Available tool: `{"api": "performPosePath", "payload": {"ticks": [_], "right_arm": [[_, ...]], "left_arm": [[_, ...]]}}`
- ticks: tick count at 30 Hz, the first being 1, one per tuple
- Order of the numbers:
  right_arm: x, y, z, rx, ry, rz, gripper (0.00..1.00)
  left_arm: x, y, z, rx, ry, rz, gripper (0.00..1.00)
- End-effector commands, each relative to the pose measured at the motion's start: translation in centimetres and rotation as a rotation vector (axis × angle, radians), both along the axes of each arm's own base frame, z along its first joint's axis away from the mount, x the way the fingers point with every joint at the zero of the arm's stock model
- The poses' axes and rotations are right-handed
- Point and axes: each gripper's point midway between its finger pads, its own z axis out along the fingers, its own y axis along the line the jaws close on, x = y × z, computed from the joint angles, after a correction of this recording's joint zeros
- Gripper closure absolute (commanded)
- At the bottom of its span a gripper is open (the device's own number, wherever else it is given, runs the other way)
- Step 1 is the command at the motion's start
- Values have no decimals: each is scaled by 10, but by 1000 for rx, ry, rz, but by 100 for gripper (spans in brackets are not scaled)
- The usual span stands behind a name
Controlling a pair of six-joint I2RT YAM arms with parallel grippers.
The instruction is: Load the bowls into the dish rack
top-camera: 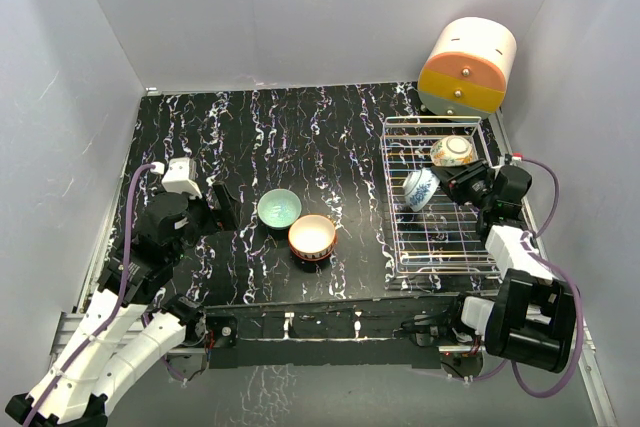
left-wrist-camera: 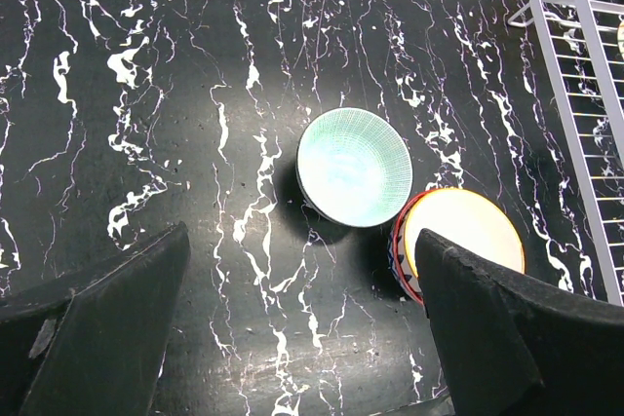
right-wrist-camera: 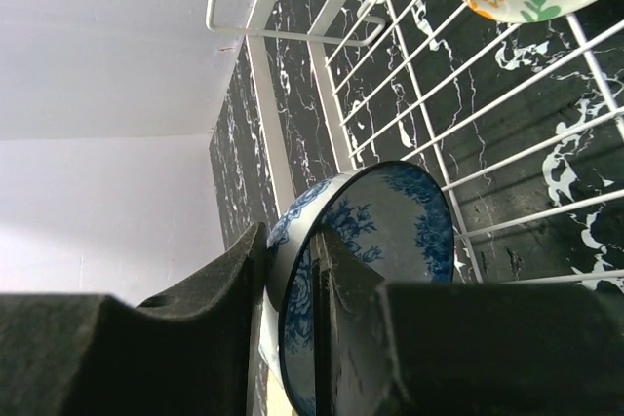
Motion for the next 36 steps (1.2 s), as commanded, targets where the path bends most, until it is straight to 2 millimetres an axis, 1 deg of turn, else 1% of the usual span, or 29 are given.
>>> {"api": "performPosePath", "payload": {"ticks": [1, 8, 12, 13, 21, 24, 26, 30, 31, 36], "right_arm": [[-34, -7, -64, -98, 236, -17, 79], [-43, -14, -69, -141, 271, -41, 73], [-46, -25, -68, -225, 285, -62, 62], [-46, -28, -67, -244, 290, -68, 60], [-48, -34, -66, -296, 298, -75, 59], [-43, -38, -54, -329, 263, -75, 57], [-40, -40, -39, -357, 228, -71, 51], [-30, -46, -7, -433, 157, -58, 49], [-28, -46, 0, -449, 145, -49, 46], [-17, -44, 29, -507, 100, 11, 45]], "left_arm": [[-2, -4, 5, -21, -12, -19, 3], [-5, -3, 7, -27, -17, -19, 3], [-5, -3, 5, -28, -17, -18, 3], [-5, -3, 5, -30, -16, -20, 3], [-4, -6, 1, -38, -10, -28, 3], [-5, -4, 2, -34, -11, -23, 3], [-6, -3, 2, -33, -15, -20, 3], [-6, -2, 1, -30, -16, -17, 3], [-5, -3, 1, -30, -15, -18, 3], [-4, -5, -2, -36, -13, -25, 3]]}}
